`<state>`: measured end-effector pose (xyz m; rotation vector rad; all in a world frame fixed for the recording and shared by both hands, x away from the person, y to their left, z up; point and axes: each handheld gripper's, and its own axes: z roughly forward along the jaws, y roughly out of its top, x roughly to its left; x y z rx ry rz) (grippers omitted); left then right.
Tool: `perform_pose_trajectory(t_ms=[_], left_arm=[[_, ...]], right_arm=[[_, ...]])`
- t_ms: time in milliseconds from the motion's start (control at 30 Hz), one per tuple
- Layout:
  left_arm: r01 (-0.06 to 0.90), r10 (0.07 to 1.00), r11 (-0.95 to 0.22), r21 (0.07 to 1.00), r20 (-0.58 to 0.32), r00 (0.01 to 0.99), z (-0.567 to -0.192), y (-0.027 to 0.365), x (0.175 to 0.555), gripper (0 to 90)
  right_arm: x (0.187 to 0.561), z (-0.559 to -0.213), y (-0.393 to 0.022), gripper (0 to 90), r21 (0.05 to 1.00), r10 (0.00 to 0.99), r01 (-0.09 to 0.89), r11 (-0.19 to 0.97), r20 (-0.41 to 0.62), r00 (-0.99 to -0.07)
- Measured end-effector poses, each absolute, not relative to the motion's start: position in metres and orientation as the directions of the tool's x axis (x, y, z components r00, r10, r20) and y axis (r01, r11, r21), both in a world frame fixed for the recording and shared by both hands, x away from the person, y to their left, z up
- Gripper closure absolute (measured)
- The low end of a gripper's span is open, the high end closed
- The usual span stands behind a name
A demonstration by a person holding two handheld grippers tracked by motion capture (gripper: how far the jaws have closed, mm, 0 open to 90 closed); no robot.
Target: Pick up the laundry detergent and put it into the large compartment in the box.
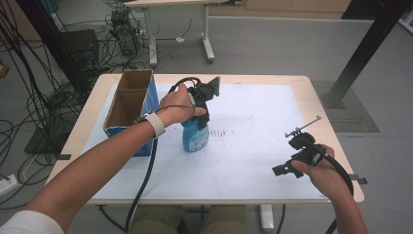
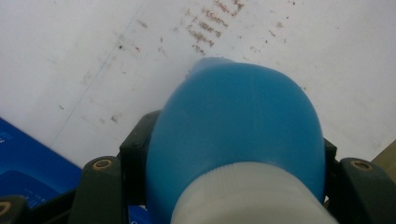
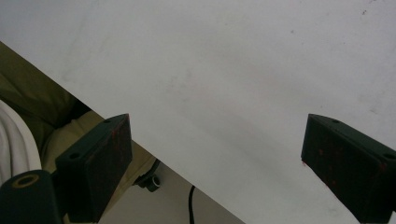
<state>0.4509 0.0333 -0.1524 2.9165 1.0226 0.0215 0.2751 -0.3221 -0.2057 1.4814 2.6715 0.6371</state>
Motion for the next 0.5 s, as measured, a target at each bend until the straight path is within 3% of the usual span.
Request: perform_pose_trajectory(t_ms=[500], left_arm=[[0.670,0.670,-0.740,0.057,-0.020,0.742,-0.138,0.040,0.449,37.3]], right_arm=[[0.270,-0.202,-0.324,8.8,0.366,0.823,0.810,0.459,0.169,-0.543]])
